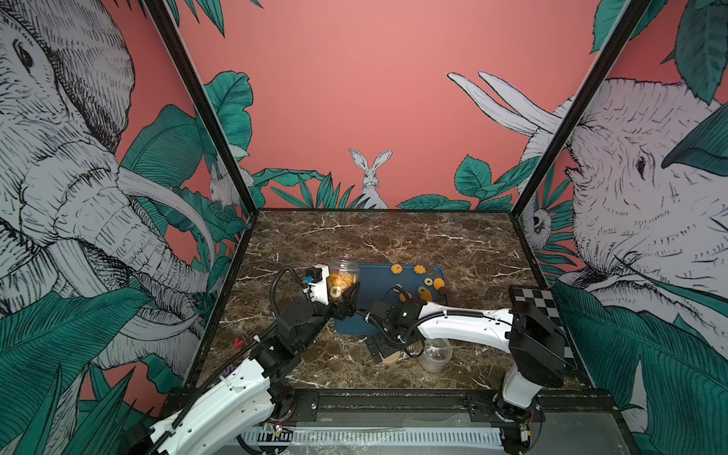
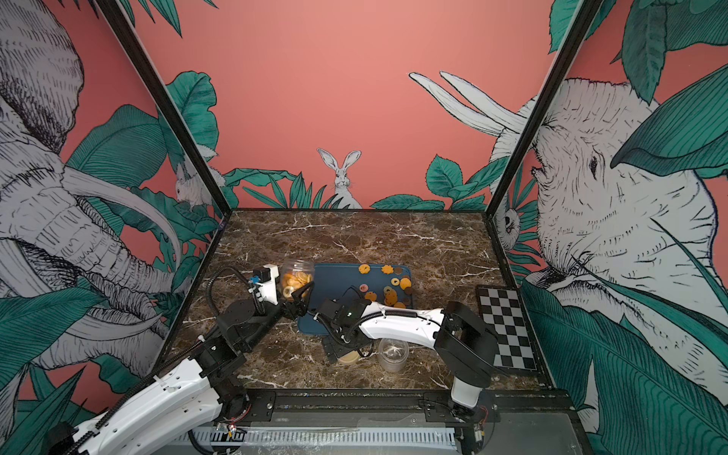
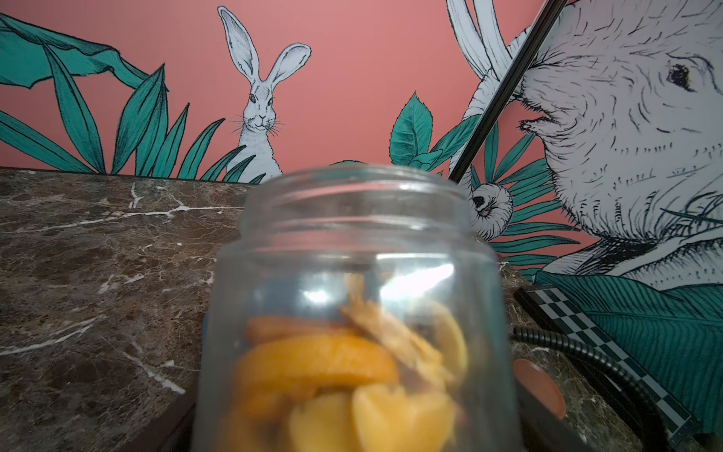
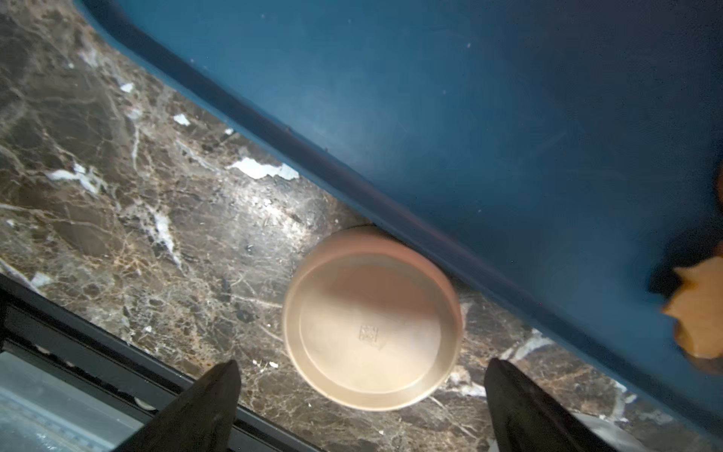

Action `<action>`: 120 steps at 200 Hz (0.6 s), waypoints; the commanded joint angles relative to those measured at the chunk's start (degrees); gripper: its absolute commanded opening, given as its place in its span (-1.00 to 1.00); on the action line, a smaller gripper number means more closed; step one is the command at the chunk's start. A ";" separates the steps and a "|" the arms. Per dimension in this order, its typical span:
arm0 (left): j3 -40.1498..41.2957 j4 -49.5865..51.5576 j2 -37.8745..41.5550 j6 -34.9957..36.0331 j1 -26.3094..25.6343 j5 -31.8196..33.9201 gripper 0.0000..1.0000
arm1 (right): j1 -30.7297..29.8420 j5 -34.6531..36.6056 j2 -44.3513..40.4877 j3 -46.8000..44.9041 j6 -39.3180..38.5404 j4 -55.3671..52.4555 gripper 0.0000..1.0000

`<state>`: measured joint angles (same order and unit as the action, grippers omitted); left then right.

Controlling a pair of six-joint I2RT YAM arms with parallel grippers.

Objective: Pour the cookies out of the jar
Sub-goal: Place the lid at the center of the board, then pour the cookies in the jar onto the tray.

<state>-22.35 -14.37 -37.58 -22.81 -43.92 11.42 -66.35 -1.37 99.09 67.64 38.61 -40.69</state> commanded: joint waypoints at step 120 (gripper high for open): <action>0.16 -7.38 -4.70 -2.47 -0.13 -15.13 -1.00 | 1.50 46.16 -27.19 15.04 -2.16 -20.34 0.14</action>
<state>-21.15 -15.59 -42.81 -23.83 -43.94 0.69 -66.15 41.87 76.77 87.35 39.79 -68.20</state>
